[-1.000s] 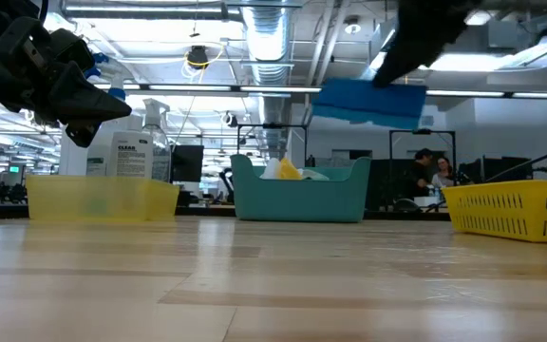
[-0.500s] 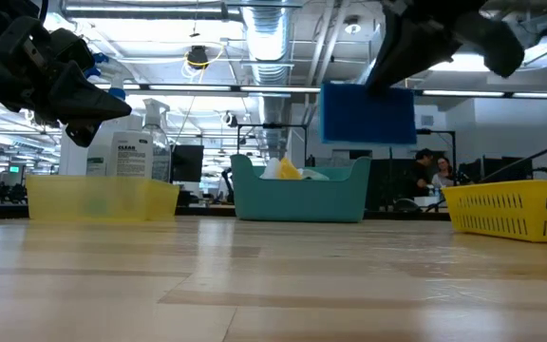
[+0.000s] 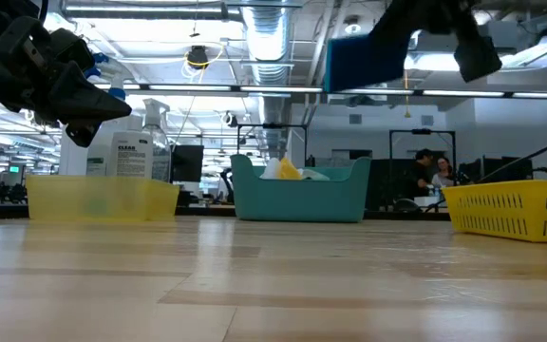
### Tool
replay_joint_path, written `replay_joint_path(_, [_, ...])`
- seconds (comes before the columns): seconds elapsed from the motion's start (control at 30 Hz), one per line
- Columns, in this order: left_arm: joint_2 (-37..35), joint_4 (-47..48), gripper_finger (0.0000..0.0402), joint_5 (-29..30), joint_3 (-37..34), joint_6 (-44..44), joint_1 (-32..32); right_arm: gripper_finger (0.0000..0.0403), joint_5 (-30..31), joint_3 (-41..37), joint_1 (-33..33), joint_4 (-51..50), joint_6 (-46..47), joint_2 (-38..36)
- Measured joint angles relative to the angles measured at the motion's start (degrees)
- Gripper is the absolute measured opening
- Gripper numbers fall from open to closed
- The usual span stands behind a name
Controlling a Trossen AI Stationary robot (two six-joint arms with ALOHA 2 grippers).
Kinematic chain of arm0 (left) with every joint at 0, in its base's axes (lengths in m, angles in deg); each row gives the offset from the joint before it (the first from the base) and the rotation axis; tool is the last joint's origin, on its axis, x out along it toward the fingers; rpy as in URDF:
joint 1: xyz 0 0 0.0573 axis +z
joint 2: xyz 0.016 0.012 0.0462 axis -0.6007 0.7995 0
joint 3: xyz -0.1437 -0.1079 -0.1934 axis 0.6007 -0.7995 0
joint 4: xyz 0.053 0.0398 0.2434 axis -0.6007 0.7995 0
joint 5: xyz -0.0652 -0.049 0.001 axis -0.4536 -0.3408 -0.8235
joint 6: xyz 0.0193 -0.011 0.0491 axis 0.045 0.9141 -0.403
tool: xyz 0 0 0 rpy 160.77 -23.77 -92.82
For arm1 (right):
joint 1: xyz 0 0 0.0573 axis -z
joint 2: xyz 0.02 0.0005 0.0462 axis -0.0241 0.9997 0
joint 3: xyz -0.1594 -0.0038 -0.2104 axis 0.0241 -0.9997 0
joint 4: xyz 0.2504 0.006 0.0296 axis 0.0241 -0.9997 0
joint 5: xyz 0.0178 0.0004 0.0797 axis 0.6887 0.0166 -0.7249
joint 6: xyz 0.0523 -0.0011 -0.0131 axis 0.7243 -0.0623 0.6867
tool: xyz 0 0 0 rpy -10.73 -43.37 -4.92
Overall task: Pick & Place Kitchen Items
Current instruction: Put the blue sponge into the right yellow bin
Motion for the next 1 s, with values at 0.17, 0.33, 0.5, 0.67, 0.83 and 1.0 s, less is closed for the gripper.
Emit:
replay_joint_path(0.17, [0.00, -0.02, 0.0003, 0.00, 0.00, 0.00, 0.02, 0.0000, 5.59, -0.02, -1.33, -0.82, 1.58, 0.02])
replay_joint_path(0.33, [0.02, -0.02, 0.0003, 0.01, 0.00, 0.00, 0.00, 0.0000, 5.57, -0.02, -1.61, -0.24, 10.03, 0.02])
replay_joint_path(0.5, [0.00, -0.02, 0.0003, 0.02, 0.00, 0.00, 0.00, 0.0000, 2.19, -0.02, -1.71, 1.55, 17.00, 0.02])
replay_joint_path(0.67, [0.01, -0.02, 0.0003, 0.02, 0.00, 0.00, 0.00, 0.0000, -7.95, -0.02, -2.33, 1.61, 22.99, 0.02])
replay_joint_path(0.83, [0.01, -0.02, 0.0003, 0.00, 0.00, 0.00, 0.00, 0.0000, -17.25, -0.03, -2.59, 1.77, 31.92, -0.15])
replay_joint_path(1.0, [0.02, -0.04, 0.0003, 0.02, 0.00, 0.00, 0.00, 0.0000, -23.44, -0.04, -1.16, -3.81, 54.25, -3.70])
